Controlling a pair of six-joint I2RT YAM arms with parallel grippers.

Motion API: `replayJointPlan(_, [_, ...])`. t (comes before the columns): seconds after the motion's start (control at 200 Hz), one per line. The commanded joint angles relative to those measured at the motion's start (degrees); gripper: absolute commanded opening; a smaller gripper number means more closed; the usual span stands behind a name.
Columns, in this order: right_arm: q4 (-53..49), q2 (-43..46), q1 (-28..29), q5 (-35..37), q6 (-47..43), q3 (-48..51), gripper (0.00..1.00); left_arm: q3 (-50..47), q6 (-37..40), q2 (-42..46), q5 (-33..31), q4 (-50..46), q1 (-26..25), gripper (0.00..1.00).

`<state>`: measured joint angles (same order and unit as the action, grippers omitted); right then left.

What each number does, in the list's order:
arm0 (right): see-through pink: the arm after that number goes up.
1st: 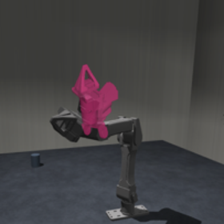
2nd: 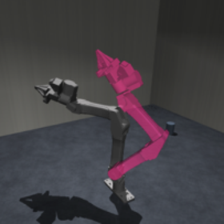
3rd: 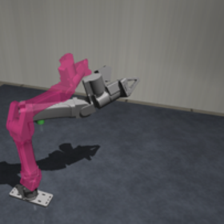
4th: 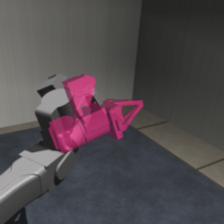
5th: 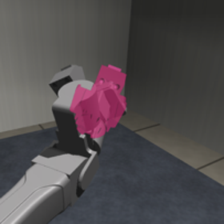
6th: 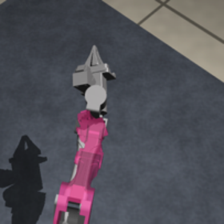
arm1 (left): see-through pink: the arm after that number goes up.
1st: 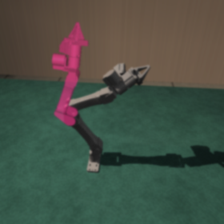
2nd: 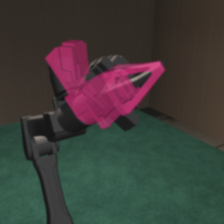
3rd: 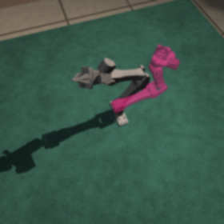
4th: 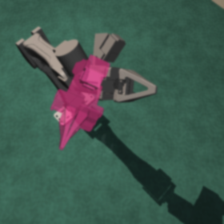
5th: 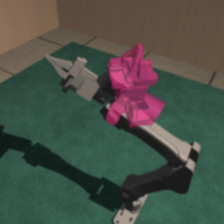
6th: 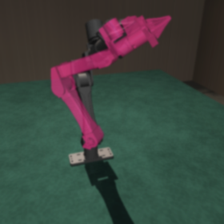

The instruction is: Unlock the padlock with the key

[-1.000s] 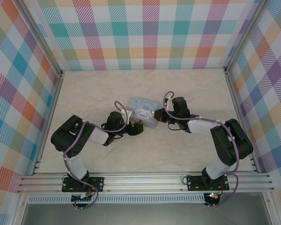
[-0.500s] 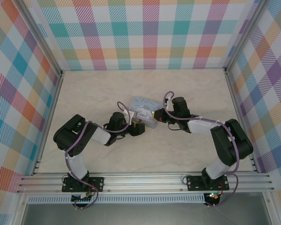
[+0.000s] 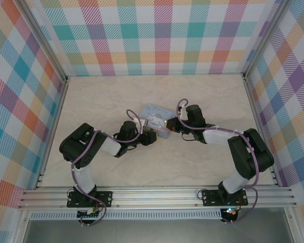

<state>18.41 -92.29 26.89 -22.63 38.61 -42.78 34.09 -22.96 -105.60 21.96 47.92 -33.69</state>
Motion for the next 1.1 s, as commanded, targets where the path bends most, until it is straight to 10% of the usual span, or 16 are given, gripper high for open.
replayJointPlan(0.0, [-5.1,-0.2,1.0,-0.8,0.4,2.0,0.02,1.6,-0.5,-1.3,-1.1,-1.2,-0.9,0.41])
replayJointPlan(1.095, [-4.6,-0.3,1.6,-0.6,0.3,1.9,0.02,3.5,-3.7,-4.2,0.2,-2.1,-1.2,0.39])
